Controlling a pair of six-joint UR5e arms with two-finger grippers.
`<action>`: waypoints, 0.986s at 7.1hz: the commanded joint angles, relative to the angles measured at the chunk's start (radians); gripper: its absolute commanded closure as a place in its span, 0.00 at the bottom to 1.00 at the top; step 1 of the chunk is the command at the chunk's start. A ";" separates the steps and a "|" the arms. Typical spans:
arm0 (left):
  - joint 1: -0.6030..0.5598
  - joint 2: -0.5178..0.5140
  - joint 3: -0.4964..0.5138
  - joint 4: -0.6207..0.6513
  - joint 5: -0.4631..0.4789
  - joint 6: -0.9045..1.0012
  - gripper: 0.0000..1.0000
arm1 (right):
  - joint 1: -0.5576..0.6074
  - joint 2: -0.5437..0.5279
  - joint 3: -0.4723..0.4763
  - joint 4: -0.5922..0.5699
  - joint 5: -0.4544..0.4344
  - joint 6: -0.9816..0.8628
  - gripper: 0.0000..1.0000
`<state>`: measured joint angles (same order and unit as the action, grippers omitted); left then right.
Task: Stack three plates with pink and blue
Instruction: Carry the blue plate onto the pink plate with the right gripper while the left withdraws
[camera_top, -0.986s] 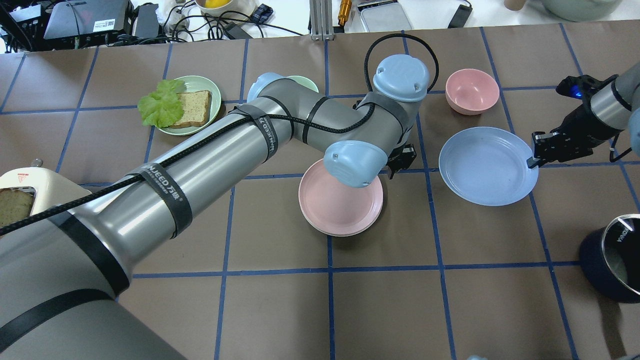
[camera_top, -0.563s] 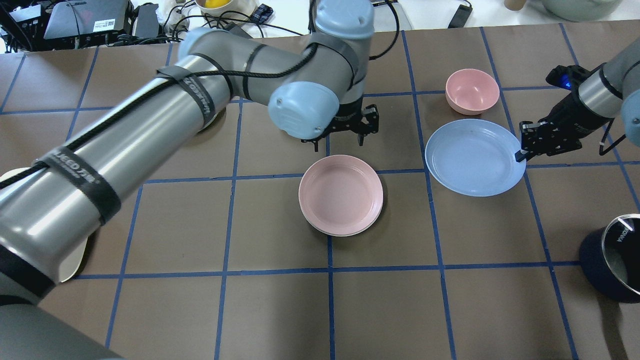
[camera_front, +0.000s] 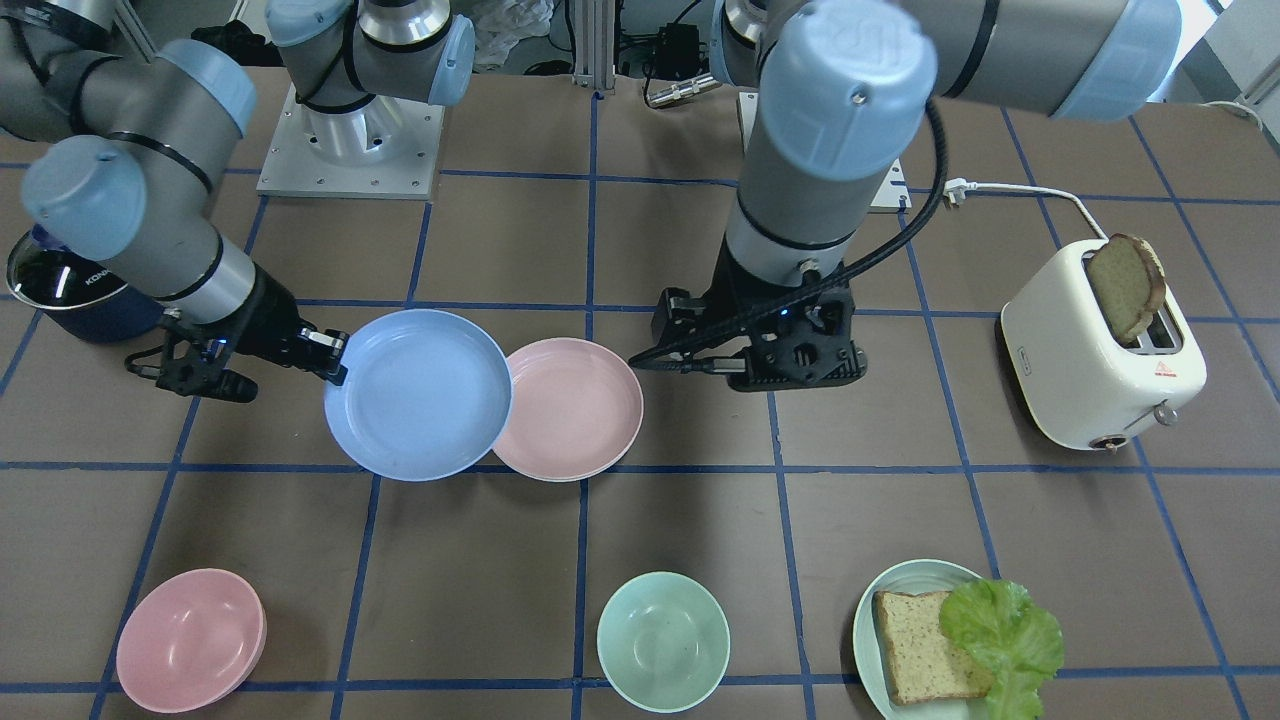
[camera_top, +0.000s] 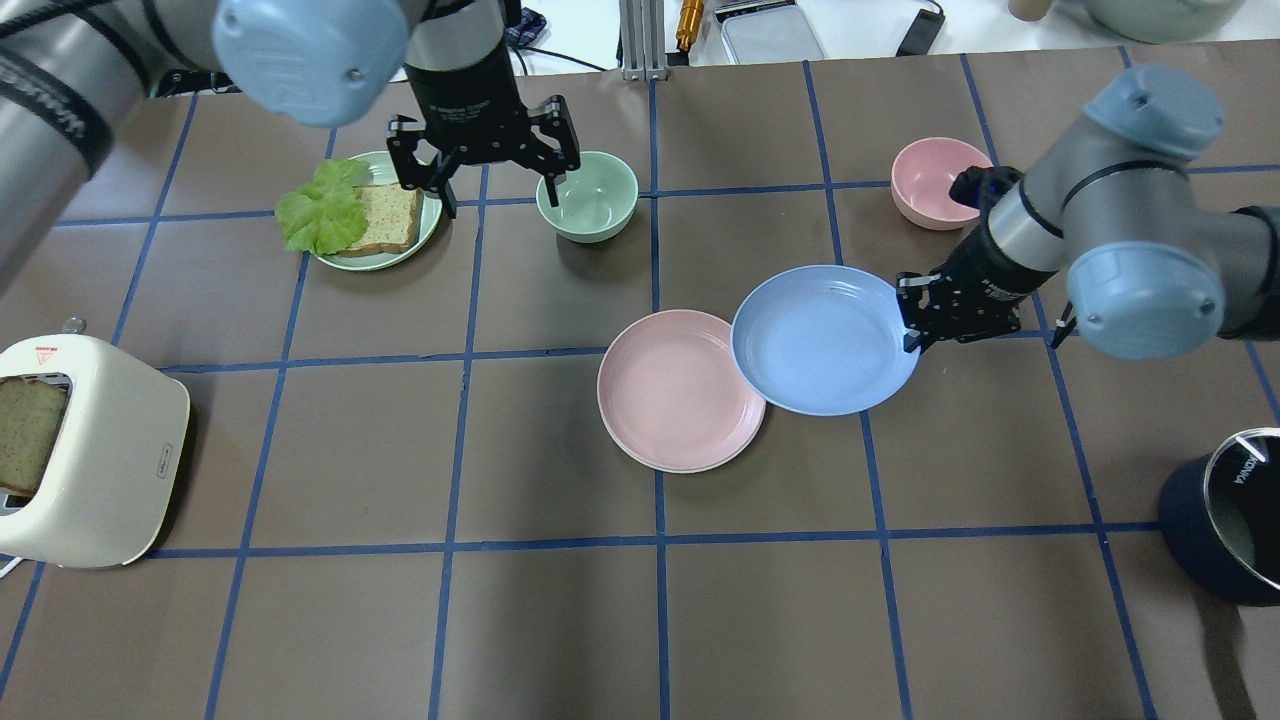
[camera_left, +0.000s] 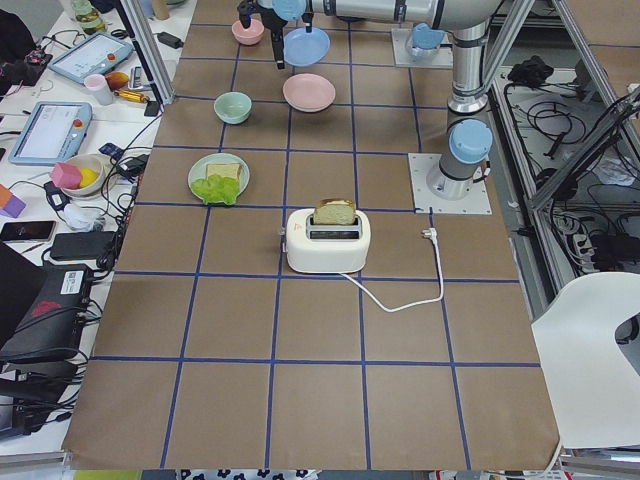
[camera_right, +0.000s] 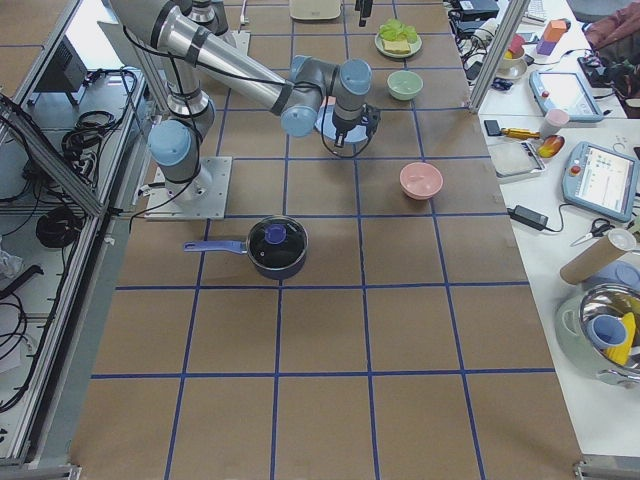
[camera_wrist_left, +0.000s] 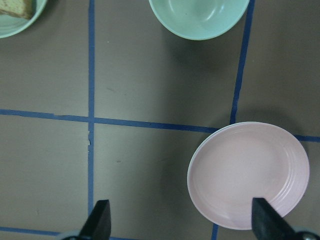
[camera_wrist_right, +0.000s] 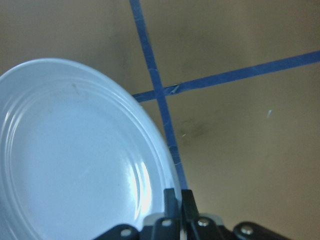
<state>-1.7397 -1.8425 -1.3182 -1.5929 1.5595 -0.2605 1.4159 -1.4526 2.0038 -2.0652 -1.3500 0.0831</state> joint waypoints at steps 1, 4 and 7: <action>0.040 0.081 -0.010 0.002 0.004 0.023 0.00 | 0.154 0.004 0.068 -0.212 -0.011 0.199 1.00; 0.061 0.120 -0.076 0.016 0.013 0.030 0.00 | 0.267 0.023 0.084 -0.285 -0.015 0.346 1.00; 0.129 0.152 -0.064 0.004 0.010 0.037 0.00 | 0.271 0.029 0.151 -0.375 -0.012 0.376 1.00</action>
<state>-1.6325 -1.7065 -1.3782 -1.5860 1.5723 -0.2281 1.6854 -1.4248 2.1317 -2.4171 -1.3631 0.4528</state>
